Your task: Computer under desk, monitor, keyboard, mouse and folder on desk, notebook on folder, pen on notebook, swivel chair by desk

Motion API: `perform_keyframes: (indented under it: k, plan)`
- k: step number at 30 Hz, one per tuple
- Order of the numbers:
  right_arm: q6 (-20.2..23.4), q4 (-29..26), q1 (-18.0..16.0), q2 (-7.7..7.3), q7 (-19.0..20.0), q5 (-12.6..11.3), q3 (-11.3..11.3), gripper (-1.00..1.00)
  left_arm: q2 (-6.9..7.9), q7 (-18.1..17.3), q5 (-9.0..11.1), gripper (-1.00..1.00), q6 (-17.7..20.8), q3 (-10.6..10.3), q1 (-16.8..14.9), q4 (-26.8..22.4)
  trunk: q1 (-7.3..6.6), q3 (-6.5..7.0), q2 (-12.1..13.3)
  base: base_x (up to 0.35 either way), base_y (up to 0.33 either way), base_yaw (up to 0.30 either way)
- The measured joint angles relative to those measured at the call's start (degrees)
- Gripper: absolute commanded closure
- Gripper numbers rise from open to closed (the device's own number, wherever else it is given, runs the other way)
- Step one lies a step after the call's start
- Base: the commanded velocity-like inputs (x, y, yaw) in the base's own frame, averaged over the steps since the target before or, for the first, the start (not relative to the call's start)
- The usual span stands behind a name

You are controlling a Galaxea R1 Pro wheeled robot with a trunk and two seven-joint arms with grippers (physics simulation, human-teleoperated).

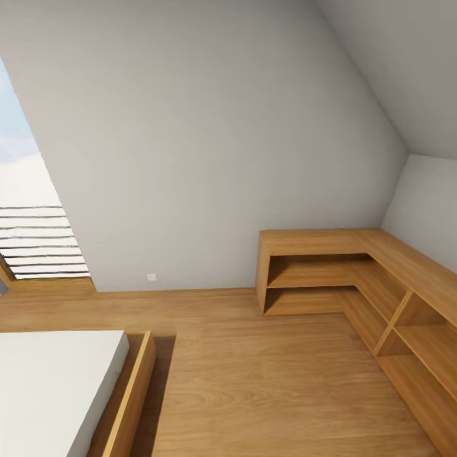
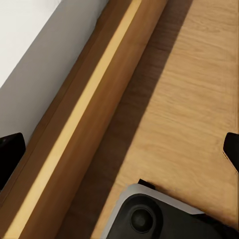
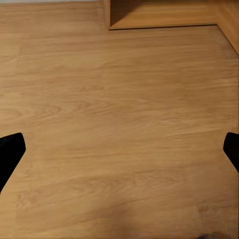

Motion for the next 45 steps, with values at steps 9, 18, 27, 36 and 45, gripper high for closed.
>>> perform_keyframes:
  k: [9,18,27,36,45]
  plan:
    - [0.0,0.0,0.0,-0.06,0.06,0.02,0.02,-1.0,0.0,0.0,0.0,-1.0,0.0,0.01,0.0,0.0,0.0,0.0,0.0,0.329,0.0,0.0]
    - [0.0,0.0,0.0,0.01,0.06,0.02,0.02,-1.0,0.0,0.0,0.0,-1.0,0.0,0.01,0.0,0.0,0.0,0.0,0.0,0.33,0.0,0.0]
    - [0.0,0.0,0.0,0.02,0.09,0.02,0.0,-1.0,0.0,0.0,0.0,-1.0,0.0,0.01,0.0,0.0,0.0,0.0,0.0,0.33,0.0,0.0]
    - [1.27,0.0,0.0,-0.01,0.27,0.01,-0.05,-1.0,0.0,0.0,0.0,-1.0,0.12,0.01,0.0,0.0,0.0,0.01,0.0,0.33,0.0,-0.009]
    - [5.08,0.0,0.01,-0.47,4.43,0.0,-0.08,-1.0,0.0,0.0,0.02,-1.0,0.26,0.01,0.0,-0.01,0.0,0.38,0.0,0.33,0.0,-0.175]
